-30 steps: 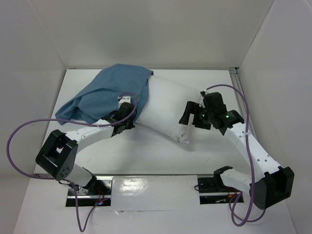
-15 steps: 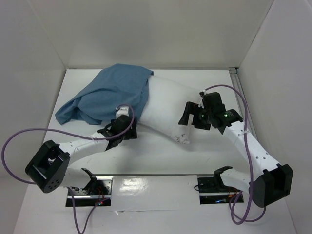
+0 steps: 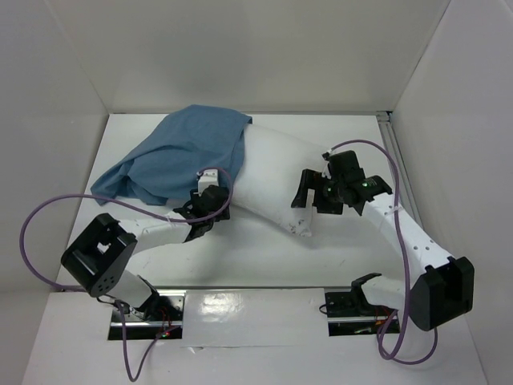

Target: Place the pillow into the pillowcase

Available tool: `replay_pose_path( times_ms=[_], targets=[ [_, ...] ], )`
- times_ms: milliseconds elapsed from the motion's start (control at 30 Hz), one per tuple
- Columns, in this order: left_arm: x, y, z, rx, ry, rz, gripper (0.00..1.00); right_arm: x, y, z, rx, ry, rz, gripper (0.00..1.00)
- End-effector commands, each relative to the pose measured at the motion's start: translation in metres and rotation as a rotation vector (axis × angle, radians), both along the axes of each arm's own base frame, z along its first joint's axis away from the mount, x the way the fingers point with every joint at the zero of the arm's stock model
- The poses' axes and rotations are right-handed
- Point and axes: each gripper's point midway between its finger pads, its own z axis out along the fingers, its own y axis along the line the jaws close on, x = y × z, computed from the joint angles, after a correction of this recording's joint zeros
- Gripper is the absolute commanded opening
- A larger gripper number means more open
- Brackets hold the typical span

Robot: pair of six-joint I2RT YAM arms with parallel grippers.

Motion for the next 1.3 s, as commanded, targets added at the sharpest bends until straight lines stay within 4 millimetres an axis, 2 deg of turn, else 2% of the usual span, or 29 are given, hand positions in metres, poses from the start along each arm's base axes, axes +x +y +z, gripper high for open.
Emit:
replay_pose_path(
  times_ms=[0,100,167,200,300,333,433,467,633,700,733,800,833,867,967,1033,1067,1100,1133,1167,1200,1233,1267],
  targets=[
    [0.024,-0.002,0.028,-0.016,-0.109,0.072,0.68,0.012,0.004,0.016,0.017,-0.049,0.018,1.00],
    [0.024,-0.003,0.040,-0.077,-0.144,0.050,0.65,0.014,0.004,0.019,0.015,-0.062,0.025,1.00],
    [0.026,-0.002,0.040,-0.092,-0.140,0.059,0.58,0.012,0.004,0.015,0.009,-0.044,0.025,1.00],
    [0.028,0.000,0.042,-0.099,-0.141,0.073,0.47,0.012,0.004,0.015,0.009,-0.044,0.025,1.00],
    [0.028,0.000,0.039,-0.094,-0.133,0.073,0.27,0.010,0.003,0.014,0.002,-0.039,0.032,1.00],
    [0.028,0.000,0.043,-0.100,-0.142,0.073,0.16,0.010,0.003,0.014,0.002,-0.039,0.032,1.00],
    [0.027,0.005,0.047,-0.107,-0.141,0.088,0.01,0.007,-0.001,0.013,-0.016,-0.035,0.033,1.00],
    [0.025,0.006,0.045,-0.100,-0.131,0.088,0.00,0.004,-0.002,0.011,-0.021,-0.021,0.033,1.00],
    [0.017,0.014,0.063,-0.098,-0.140,0.097,0.00,-0.006,-0.012,0.014,-0.065,0.002,0.022,1.00],
    [0.016,0.012,0.082,-0.124,-0.162,0.088,0.00,-0.008,-0.011,0.020,-0.050,-0.016,0.027,1.00],
    [0.010,0.007,0.080,-0.140,-0.133,0.052,0.00,-0.010,-0.007,0.017,-0.031,-0.010,0.042,1.00],
    [0.011,-0.001,0.098,-0.171,-0.147,0.017,0.00,-0.013,-0.004,0.007,-0.010,0.010,0.048,1.00],
    [0.007,-0.005,0.097,-0.169,-0.130,-0.002,0.00,-0.011,0.001,0.006,0.015,-0.003,0.062,1.00],
    [0.007,-0.005,0.103,-0.175,-0.137,-0.003,0.00,-0.010,0.005,0.001,0.032,0.008,0.062,1.00],
    [0.002,-0.022,0.123,-0.197,-0.150,-0.080,0.00,0.002,0.022,-0.009,0.118,-0.005,0.071,1.00],
    [-0.001,-0.035,0.142,-0.212,-0.166,-0.130,0.00,0.012,0.035,-0.016,0.167,-0.013,0.083,0.91],
    [-0.003,-0.042,0.149,-0.220,-0.160,-0.170,0.00,0.026,0.050,-0.005,0.230,-0.074,0.108,0.75],
    [-0.004,-0.047,0.157,-0.227,-0.163,-0.207,0.00,0.035,0.053,-0.006,0.237,-0.096,0.110,0.51],
    [-0.001,-0.056,0.183,-0.256,-0.196,-0.243,0.00,0.044,0.061,-0.014,0.241,-0.080,0.111,0.21],
    [-0.002,-0.071,0.189,-0.273,-0.185,-0.319,0.00,0.063,0.070,0.006,0.274,-0.139,0.117,0.00],
    [0.004,-0.085,0.222,-0.313,-0.228,-0.362,0.00,0.074,0.076,0.013,0.287,-0.158,0.126,0.00],
    [0.002,-0.101,0.236,-0.359,-0.227,-0.433,0.00,0.091,0.093,0.032,0.324,-0.204,0.168,0.00],
    [0.004,-0.114,0.249,-0.382,-0.233,-0.483,0.00,0.098,0.102,0.042,0.349,-0.222,0.180,0.00]
  ],
)
